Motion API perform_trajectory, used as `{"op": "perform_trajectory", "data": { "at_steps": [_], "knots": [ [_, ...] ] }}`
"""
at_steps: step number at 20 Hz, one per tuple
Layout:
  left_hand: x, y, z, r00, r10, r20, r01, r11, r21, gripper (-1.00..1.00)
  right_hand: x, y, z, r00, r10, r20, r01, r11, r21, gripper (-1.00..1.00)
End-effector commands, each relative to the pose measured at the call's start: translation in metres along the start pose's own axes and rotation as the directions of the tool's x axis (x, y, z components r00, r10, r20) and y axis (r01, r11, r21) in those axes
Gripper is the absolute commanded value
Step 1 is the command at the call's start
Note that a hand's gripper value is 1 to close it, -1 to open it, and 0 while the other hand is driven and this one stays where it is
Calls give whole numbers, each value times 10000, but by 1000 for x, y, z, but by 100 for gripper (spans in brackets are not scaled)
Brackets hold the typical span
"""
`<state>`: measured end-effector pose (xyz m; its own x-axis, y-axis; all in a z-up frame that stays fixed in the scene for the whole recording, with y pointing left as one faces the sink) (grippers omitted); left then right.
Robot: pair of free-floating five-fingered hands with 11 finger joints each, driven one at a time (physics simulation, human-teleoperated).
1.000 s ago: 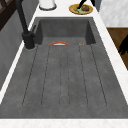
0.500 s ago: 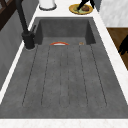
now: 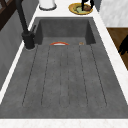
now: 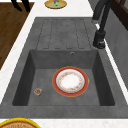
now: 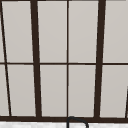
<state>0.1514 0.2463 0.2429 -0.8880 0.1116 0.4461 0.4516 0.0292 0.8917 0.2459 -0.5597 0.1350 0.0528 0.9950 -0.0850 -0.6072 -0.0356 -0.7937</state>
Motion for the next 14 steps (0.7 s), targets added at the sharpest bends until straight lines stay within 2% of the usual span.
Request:
{"op": "perform_trajectory", "data": {
  "at_steps": [1,4,5,6,8,10,14],
  "knots": [
    [0,0,0,10000,0,0,0,10000,0,0,-3,6,0,9984,-371,-431,351,9984,-454,100],
    [0,0,0,10000,0,0,0,10000,0,0,-1,-3,2,9922,-865,-902,778,9924,-955,100],
    [0,0,0,10000,0,0,0,10000,0,0,0,-12,5,9942,-524,-934,414,9923,-1169,100],
    [0,0,0,10000,0,0,0,10000,0,0,0,-24,4,9972,-258,-705,176,9934,-1136,100],
    [0,0,0,10000,0,0,0,10000,0,0,0,-30,16,9983,-408,-406,354,9912,-1279,100],
    [0,0,0,10000,0,0,0,10000,0,0,1,-39,23,9982,-455,-397,394,9891,-1422,100],
    [0,0,0,10000,0,0,0,10000,0,0,4,-63,48,9975,-586,-399,532,9909,-1238,100]
  ]
}}
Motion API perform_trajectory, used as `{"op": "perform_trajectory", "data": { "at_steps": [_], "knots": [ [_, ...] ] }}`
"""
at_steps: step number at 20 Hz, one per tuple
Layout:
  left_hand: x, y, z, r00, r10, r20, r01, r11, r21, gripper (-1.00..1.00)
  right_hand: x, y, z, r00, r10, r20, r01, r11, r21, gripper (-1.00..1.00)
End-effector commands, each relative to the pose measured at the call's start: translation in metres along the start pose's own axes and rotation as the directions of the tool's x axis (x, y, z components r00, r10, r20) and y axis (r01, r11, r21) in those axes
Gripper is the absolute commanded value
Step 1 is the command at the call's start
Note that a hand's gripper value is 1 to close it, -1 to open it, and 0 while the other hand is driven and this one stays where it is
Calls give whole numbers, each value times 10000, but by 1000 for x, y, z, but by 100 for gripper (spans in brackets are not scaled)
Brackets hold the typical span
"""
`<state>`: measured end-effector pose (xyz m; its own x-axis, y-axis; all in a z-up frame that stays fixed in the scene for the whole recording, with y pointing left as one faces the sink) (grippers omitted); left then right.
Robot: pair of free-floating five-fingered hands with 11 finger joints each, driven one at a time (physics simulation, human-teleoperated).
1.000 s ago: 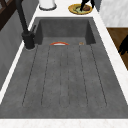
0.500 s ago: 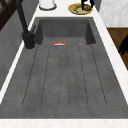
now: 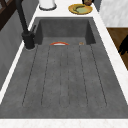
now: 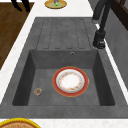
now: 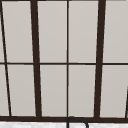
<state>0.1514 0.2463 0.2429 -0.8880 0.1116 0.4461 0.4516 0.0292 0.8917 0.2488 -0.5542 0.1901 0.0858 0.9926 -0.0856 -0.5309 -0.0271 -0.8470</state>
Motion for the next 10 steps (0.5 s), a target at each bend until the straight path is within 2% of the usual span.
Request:
{"op": "perform_trajectory", "data": {
  "at_steps": [1,3,4,10],
  "knots": [
    [0,0,0,10000,0,0,0,10000,0,0,3,-24,20,9990,-401,-177,396,9988,-296,100],
    [0,0,0,10000,0,0,0,10000,0,0,8,-38,27,9994,-349,-8,349,9990,-285,100],
    [0,0,0,10000,0,0,0,10000,0,0,19,-41,23,9998,-169,66,171,9993,-324,100],
    [0,0,0,10000,0,0,0,10000,0,0,59,-63,37,9990,138,-436,-167,9977,-663,100]
  ]
}}
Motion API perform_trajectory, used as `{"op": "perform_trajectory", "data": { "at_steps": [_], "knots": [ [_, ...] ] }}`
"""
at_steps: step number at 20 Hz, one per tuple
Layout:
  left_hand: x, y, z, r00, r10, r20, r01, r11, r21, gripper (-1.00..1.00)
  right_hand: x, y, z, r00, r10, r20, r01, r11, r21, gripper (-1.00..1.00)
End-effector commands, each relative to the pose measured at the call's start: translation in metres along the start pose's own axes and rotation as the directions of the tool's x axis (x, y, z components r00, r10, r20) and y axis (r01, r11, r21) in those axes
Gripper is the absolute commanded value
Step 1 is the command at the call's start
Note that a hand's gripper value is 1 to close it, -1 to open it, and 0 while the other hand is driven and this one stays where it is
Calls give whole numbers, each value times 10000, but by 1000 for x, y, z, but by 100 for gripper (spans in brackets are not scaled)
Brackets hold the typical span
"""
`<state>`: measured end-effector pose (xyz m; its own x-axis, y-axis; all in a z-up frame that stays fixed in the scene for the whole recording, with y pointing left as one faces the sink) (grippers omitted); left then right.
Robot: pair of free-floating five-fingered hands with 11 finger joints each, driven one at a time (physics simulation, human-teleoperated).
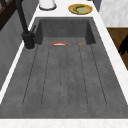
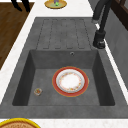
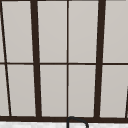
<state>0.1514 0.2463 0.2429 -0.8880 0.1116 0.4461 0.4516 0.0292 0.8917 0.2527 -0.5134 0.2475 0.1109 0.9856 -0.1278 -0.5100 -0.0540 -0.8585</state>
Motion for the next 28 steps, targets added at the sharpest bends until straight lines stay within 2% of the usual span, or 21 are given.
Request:
{"op": "perform_trajectory", "data": {
  "at_steps": [1,14,17,28],
  "knots": [
    [0,0,0,10000,0,0,0,10000,0,0,28,-15,9,10000,-75,-23,74,9990,-452,100],
    [0,0,0,10000,0,0,0,10000,0,0,122,-64,34,9996,-274,46,277,9940,-1054,100],
    [0,0,0,10000,0,0,0,10000,0,0,147,-67,30,9999,-148,-19,146,9946,-1031,100],
    [0,0,0,10000,0,0,0,10000,0,0,240,-79,12,9999,-139,-38,134,9926,-1206,100]
  ]
}}
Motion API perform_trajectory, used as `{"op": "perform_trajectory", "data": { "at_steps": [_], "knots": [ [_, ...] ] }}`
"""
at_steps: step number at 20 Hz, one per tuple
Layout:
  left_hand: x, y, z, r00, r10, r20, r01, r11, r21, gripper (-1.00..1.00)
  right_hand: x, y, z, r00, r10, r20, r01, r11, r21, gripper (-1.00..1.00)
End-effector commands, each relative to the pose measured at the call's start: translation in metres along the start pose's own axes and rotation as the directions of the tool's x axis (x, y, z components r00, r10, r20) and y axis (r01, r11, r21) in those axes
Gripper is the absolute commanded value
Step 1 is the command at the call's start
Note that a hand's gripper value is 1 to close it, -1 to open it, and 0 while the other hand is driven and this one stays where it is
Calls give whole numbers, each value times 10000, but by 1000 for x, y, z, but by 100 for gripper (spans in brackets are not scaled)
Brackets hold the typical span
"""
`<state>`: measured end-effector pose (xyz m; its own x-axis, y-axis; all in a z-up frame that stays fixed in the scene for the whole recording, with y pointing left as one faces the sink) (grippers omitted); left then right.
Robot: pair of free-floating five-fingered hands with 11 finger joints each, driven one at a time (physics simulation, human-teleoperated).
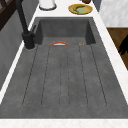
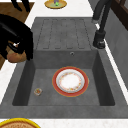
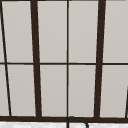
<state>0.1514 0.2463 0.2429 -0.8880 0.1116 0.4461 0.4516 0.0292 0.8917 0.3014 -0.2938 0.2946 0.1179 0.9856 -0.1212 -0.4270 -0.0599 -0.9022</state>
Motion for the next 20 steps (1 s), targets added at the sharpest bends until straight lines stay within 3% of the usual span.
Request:
{"op": "perform_trajectory", "data": {
  "at_steps": [1,8,14,20],
  "knots": [
    [0,0,0,10000,0,0,0,10000,0,0,32,-1,-7,10000,-40,-15,40,9997,-253,100],
    [0,0,0,10000,0,0,0,10000,0,0,95,18,-28,10000,19,-14,-19,10000,-51,100],
    [0,0,0,10000,0,0,0,10000,0,0,148,55,-52,10000,6,-12,-6,9999,-123,100],
    [0,0,0,10000,0,0,0,10000,0,0,192,82,-106,10000,7,26,-8,9997,232,100]
  ]
}}
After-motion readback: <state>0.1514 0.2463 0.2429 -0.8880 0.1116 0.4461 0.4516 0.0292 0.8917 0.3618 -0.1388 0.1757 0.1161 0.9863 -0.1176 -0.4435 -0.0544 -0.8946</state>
